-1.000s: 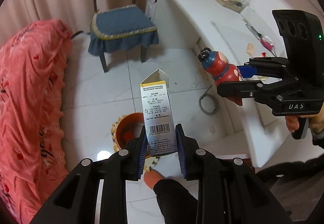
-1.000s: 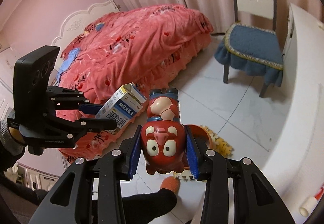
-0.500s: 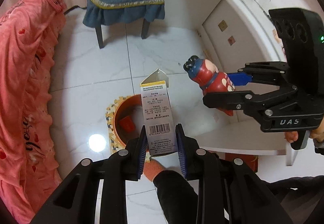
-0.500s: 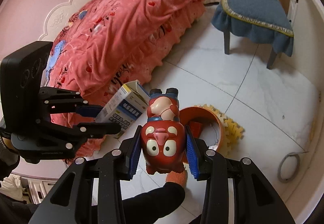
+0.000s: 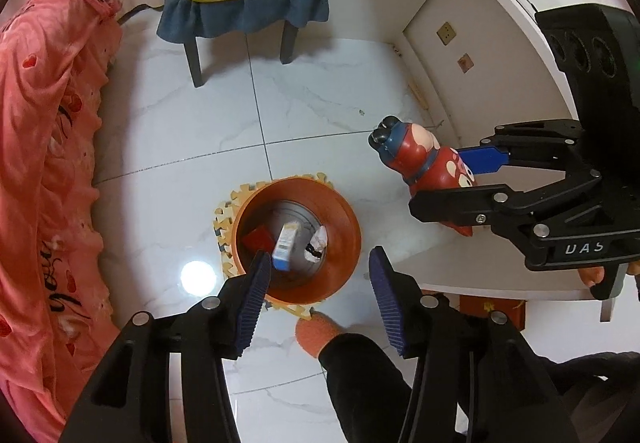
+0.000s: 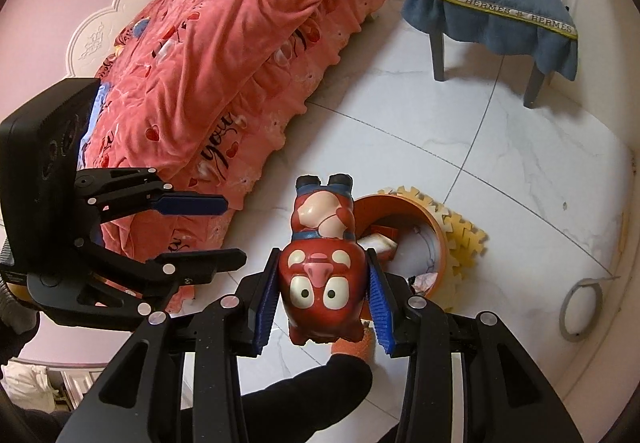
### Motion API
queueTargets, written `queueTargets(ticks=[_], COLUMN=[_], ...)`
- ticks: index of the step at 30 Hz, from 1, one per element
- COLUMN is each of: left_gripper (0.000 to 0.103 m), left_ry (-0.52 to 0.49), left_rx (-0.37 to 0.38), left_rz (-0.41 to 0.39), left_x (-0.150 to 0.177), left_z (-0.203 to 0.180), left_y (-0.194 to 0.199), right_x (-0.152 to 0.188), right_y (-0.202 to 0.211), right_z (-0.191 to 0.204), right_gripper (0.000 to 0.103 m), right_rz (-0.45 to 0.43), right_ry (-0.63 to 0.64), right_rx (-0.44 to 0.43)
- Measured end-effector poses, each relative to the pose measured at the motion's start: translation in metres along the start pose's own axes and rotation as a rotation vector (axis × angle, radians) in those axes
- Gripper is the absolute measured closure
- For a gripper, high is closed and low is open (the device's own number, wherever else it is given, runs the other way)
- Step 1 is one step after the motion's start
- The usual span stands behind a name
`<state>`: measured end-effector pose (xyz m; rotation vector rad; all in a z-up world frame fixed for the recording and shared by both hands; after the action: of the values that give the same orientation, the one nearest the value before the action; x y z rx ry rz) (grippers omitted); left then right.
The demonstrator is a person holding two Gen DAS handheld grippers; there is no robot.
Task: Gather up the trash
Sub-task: 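Carry box and figurine to the orange bin and release both, then move both open tools back over the desk mat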
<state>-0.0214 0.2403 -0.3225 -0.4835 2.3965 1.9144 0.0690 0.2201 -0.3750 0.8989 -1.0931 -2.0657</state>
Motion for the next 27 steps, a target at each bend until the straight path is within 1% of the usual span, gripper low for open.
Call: queueTargets(ticks=[5, 7, 8, 14, 20, 21, 22, 23, 25, 26, 27], left_gripper=[0.050, 0.050, 0.050, 0.050, 0.050, 0.048, 0.039, 0.036, 0.036, 0.036, 0.036], left_ry=[0.007, 0.015, 0.016, 0.024, 0.012, 0.010, 0.008, 0.006, 0.000, -0.003, -0.009], left_rx=[-0.002, 0.000, -0.001, 0.000, -0.009, -0.013, -0.016, -0.020, -0.018, -0.020, -0.030], left_rz=[0.021, 0.030, 0.034, 0.040, 0.025, 0.019, 0.013, 0.006, -0.005, -0.006, -0.009], left_x=[0.003, 0.005, 0.005, 0.005, 0.001, 0.000, -0.001, -0.001, -0.003, -0.004, -0.005], left_z=[0.005, 0.006, 0.007, 0.010, 0.008, 0.006, 0.005, 0.004, -0.001, -0.002, -0.006], left_y=[-0.003, -0.005, -0.007, -0.006, 0.001, 0.004, 0.006, 0.008, 0.014, 0.016, 0.020], right_x=[-0.004, -0.004, -0.004, -0.004, -0.001, -0.001, -0.001, 0.000, 0.002, 0.002, 0.003], right_y=[-0.004, -0.008, -0.009, -0.008, 0.005, 0.008, 0.012, 0.015, 0.023, 0.028, 0.032], right_z=[-0.002, -0.003, -0.004, -0.002, 0.004, 0.003, 0.002, 0.002, 0.001, 0.001, 0.001], right_gripper=[0.058, 0.049, 0.040, 0.039, 0.039, 0.039, 0.039, 0.039, 0.039, 0.037, 0.031], right_rz=[0.010, 0.016, 0.016, 0.017, 0.013, 0.011, 0.008, 0.007, 0.003, -0.001, -0.005], right_ry=[-0.008, -0.014, -0.019, -0.020, 0.001, 0.002, 0.001, 0.001, 0.001, 0.001, 0.002], right_rx=[0.008, 0.011, 0.017, 0.011, 0.010, 0.012, 0.009, 0.009, 0.013, 0.012, 0.014])
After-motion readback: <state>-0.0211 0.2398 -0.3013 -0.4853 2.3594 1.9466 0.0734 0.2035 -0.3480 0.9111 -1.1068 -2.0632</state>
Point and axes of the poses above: each gripper's, at about its wrist camera, not at the fingertips, and y roughly against the way its jaws point, z to its left, x to its underside, the point moved 3 cm from there along -y, roughly the way its jaws point, and after that the axes turned 1 degree about y, right-handed, at the moved point
